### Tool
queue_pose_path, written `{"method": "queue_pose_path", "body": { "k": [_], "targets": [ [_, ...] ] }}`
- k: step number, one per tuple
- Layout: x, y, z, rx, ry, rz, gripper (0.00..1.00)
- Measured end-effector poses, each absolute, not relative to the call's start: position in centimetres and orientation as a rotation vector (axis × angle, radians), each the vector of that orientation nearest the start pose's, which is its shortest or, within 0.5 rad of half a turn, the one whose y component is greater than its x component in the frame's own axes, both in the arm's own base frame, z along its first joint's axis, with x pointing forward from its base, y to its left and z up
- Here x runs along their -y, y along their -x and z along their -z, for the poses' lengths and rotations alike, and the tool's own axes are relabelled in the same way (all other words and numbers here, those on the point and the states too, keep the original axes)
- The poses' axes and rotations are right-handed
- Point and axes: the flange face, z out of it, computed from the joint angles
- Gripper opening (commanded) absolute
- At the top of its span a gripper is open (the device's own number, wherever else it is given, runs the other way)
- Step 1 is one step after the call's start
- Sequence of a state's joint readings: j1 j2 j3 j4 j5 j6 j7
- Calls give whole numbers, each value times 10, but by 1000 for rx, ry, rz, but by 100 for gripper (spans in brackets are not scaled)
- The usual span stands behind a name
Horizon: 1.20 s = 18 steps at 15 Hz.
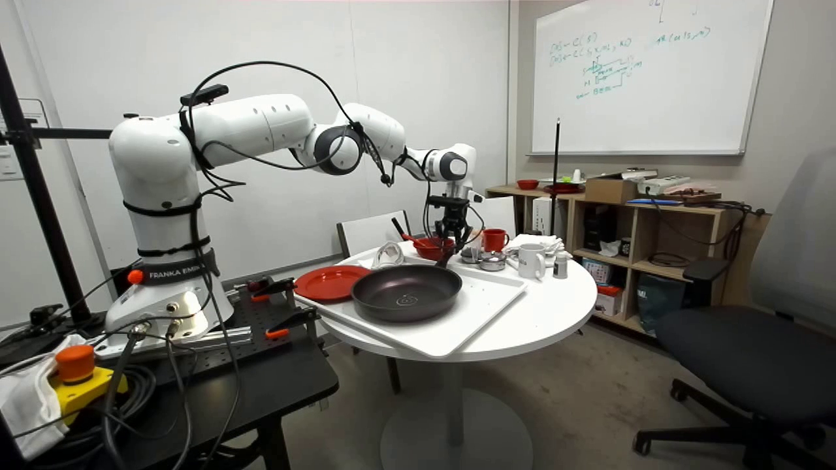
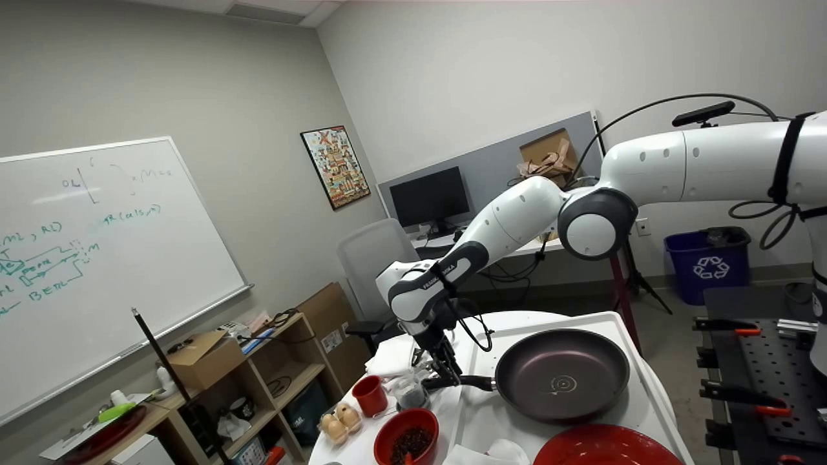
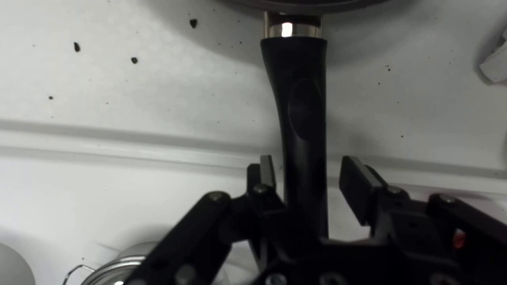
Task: Twist the pan handle 90 degrees
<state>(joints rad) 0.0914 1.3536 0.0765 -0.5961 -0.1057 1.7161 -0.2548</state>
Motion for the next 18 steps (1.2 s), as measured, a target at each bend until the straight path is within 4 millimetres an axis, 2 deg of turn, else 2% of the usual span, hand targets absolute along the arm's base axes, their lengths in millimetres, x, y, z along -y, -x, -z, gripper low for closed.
{"method": "queue_pose_path", "body": {
  "k": [2, 3, 12, 15, 18],
  "targets": [
    [-89, -770, -131, 620, 3069, -366, 3],
    [-89, -770, -132, 622, 3069, -365, 7],
    [-81, -772, -134, 604, 3071, -355, 7],
    [-70, -774, -136, 574, 3072, -343, 7],
    [-50, -778, -140, 511, 3079, -318, 7]
  ]
}}
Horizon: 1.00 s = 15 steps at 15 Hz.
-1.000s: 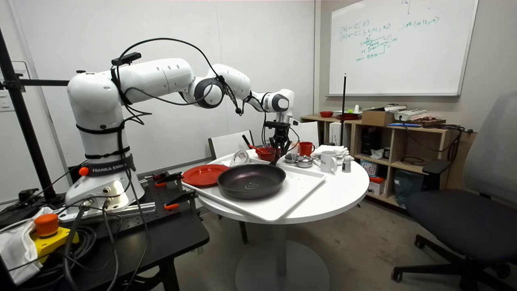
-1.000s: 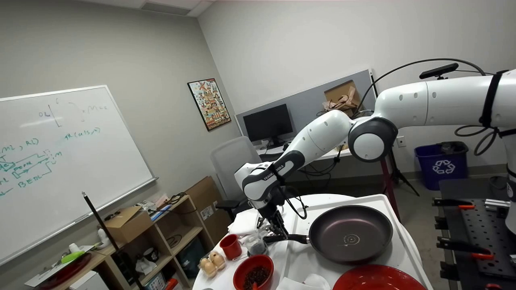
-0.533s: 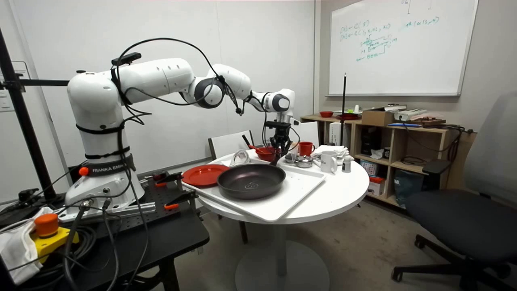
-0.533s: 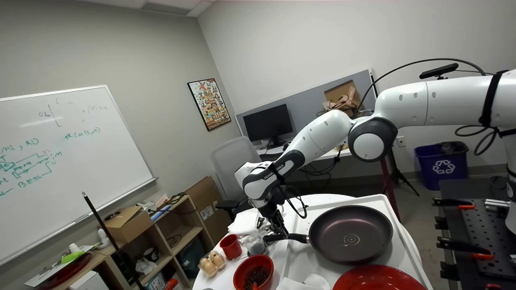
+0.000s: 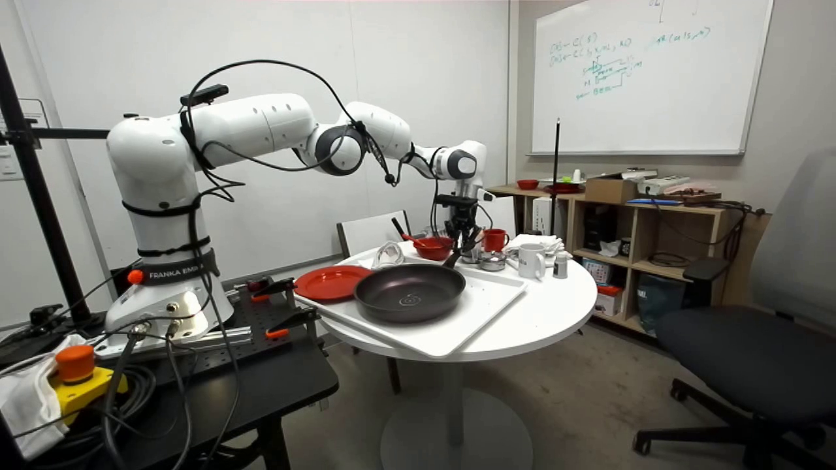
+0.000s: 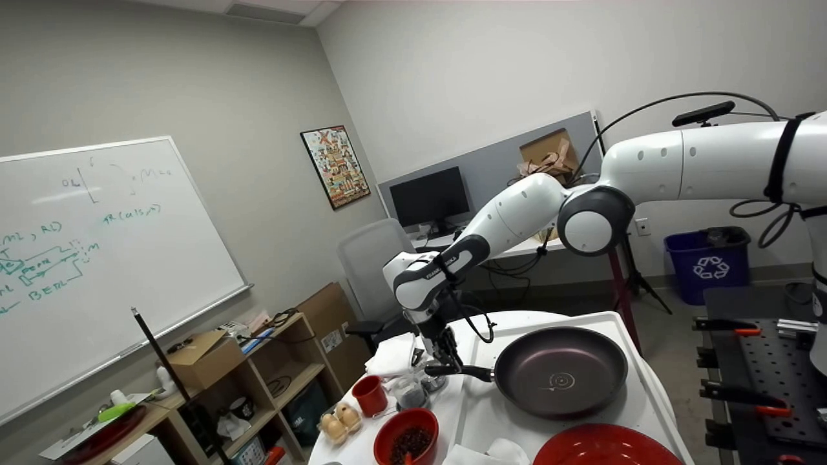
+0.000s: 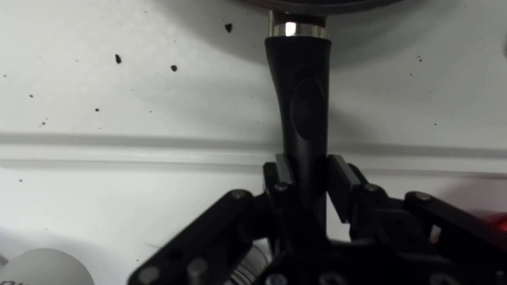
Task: Twist the pan handle 90 degrees
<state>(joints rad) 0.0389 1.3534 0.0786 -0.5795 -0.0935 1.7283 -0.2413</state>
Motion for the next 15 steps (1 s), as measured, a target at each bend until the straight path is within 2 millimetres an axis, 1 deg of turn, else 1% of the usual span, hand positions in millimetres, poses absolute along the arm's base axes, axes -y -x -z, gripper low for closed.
{"method": "queue_pose_path", "body": {
  "k": [8, 12, 15],
  "targets": [
    [21, -791, -161, 262, 3095, -178, 7],
    [50, -795, -166, 107, 3093, -113, 7],
    [71, -796, -169, -45, 3084, -70, 7]
  ]
}}
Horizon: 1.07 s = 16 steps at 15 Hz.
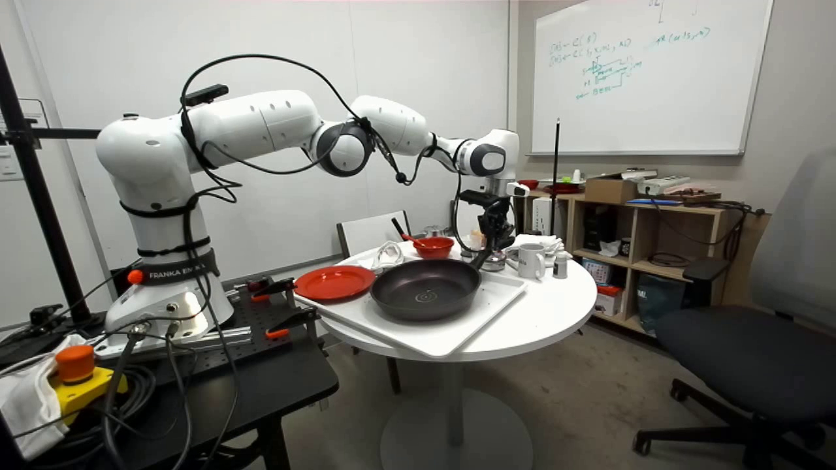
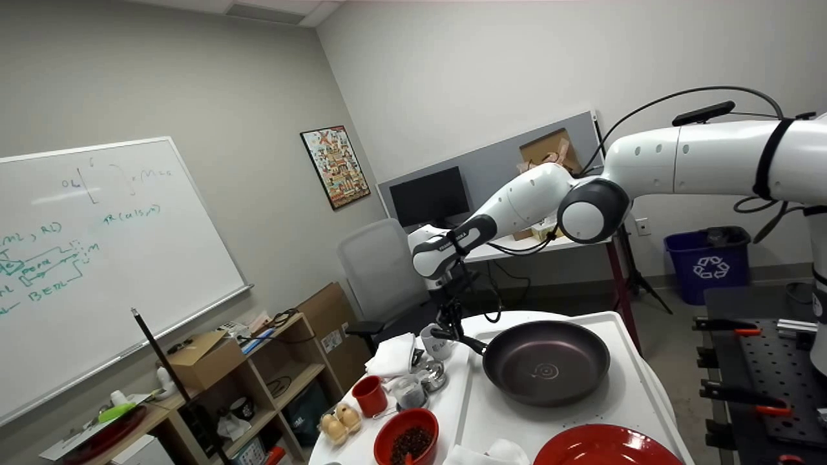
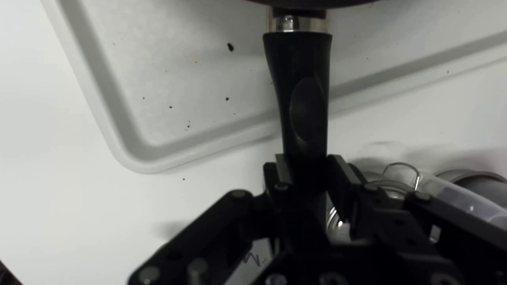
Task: Twist the pan handle 90 degrees
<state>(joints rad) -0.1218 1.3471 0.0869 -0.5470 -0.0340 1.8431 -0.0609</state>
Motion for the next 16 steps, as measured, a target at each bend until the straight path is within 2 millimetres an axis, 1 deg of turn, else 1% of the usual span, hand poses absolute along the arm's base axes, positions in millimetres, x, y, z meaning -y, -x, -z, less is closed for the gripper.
{"method": "queue_pose_path", "body": {
  "k": [4, 10, 13, 16],
  "targets": [
    [94, -796, -169, -233, 3073, -40, 7],
    [121, -795, -164, -420, 3065, -1, 7],
    [142, -793, -160, -535, 3050, 38, 7],
    [168, -789, -151, -662, 3029, 90, 7]
  ]
}}
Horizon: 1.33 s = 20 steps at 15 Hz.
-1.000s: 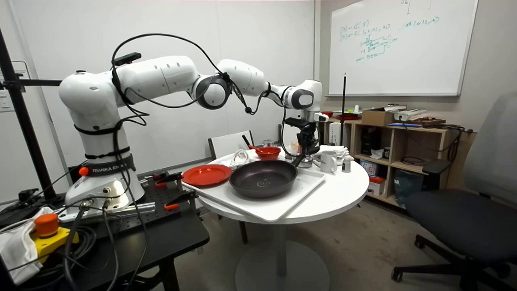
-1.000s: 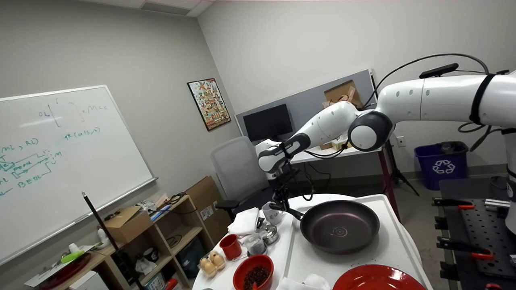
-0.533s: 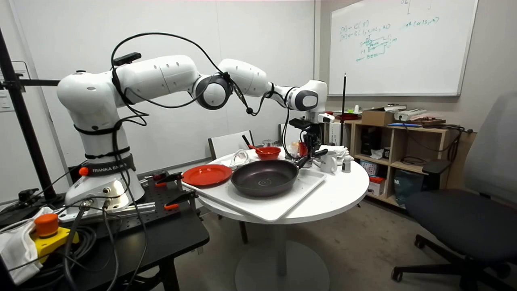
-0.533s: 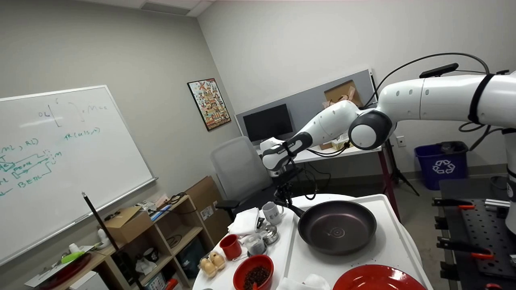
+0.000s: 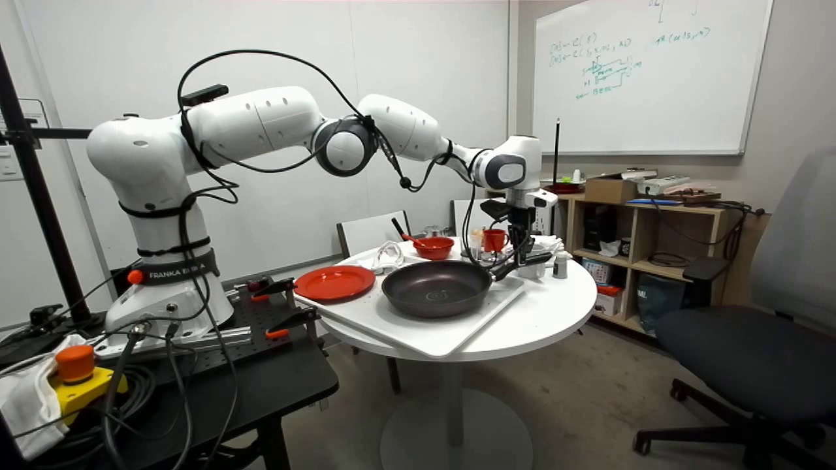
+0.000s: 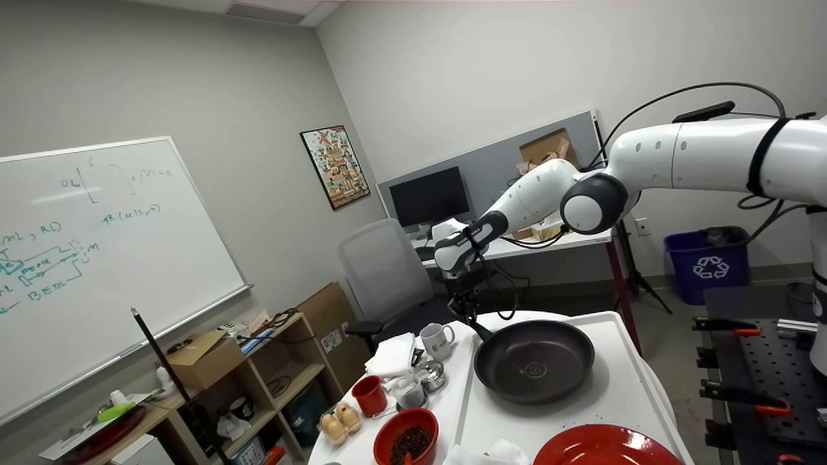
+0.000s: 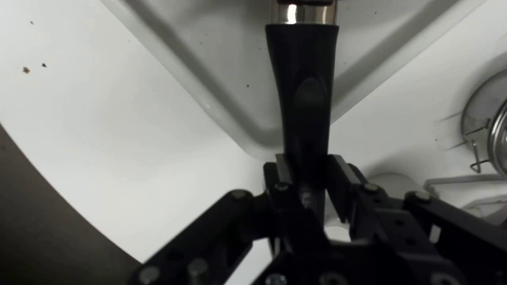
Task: Twist the pan handle 90 degrees
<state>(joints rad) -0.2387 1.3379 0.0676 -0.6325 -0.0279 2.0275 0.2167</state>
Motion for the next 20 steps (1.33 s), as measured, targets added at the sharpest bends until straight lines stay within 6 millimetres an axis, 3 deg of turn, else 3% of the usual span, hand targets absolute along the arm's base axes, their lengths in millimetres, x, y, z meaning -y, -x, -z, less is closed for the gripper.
{"method": "queue_pose_path", "body": {
  "k": [8, 14, 20],
  "targets": [
    [214, -769, -135, -930, 2961, 250, 7],
    [222, -746, -140, -948, 2938, 348, 7],
    [221, -708, -141, -844, 2944, 319, 7]
  ]
}}
